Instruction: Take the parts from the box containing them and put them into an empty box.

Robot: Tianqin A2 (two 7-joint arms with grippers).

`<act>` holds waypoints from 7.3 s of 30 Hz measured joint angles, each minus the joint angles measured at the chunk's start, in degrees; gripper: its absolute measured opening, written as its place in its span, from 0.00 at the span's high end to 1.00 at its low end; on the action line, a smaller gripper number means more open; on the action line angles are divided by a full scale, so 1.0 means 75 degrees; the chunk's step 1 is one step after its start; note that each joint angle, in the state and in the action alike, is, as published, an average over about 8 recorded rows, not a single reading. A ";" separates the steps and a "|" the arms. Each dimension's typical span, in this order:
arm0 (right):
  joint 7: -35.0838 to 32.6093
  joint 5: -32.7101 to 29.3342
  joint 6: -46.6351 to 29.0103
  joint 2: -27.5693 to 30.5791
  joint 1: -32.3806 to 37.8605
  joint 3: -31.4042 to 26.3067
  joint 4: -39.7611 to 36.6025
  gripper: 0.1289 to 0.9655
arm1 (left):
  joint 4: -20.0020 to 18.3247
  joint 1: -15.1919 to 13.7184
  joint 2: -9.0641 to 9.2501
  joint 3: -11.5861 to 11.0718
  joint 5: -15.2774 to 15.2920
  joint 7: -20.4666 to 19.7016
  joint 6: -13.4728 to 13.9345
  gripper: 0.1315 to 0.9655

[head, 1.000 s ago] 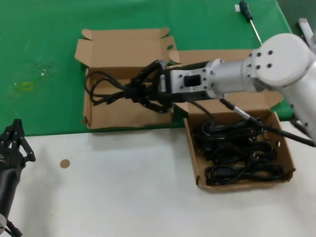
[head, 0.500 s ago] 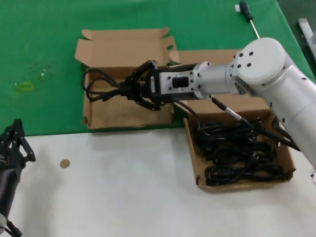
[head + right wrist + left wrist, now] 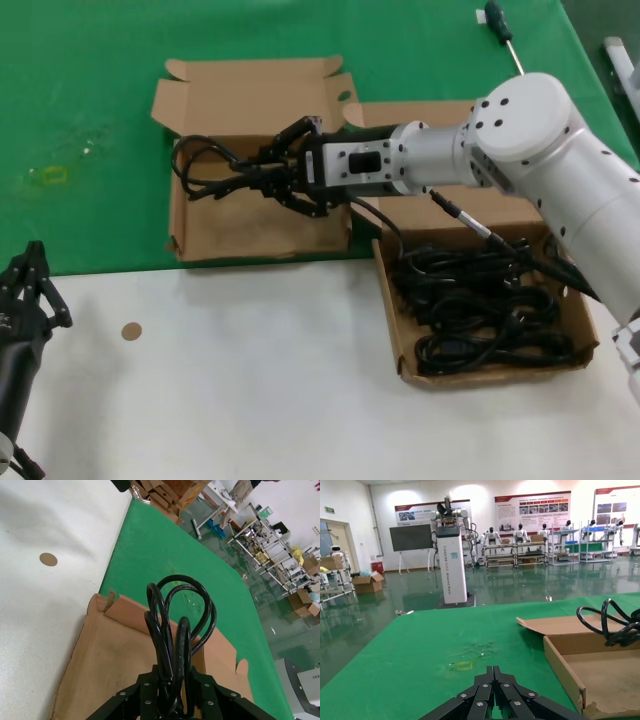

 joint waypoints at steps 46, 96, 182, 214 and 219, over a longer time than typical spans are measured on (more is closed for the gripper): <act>0.0158 0.0187 -0.0004 0.0446 -0.0268 0.0249 0.0684 0.08 | 0.0000 0.0000 0.0000 0.0000 0.0000 0.0000 0.0000 0.96; 0.2820 0.1908 0.3903 0.0782 -0.5557 0.2595 0.4908 0.00 | 0.0000 0.0000 0.0000 0.0000 -0.0002 0.0001 0.0000 0.06; 0.4143 0.2763 0.5845 0.0949 -0.8185 0.3761 0.7008 0.00 | 0.0000 0.0000 0.0000 0.0000 -0.0003 0.0003 0.0000 0.00; 0.4142 0.2763 0.5845 0.0949 -0.8185 0.3761 0.7008 0.00 | 0.0000 0.0000 0.0000 0.0000 -0.0003 0.0003 0.0000 0.00; 0.4142 0.2763 0.5845 0.0949 -0.8185 0.3761 0.7008 0.00 | 0.0000 0.0000 0.0000 0.0000 -0.0003 0.0003 0.0000 0.00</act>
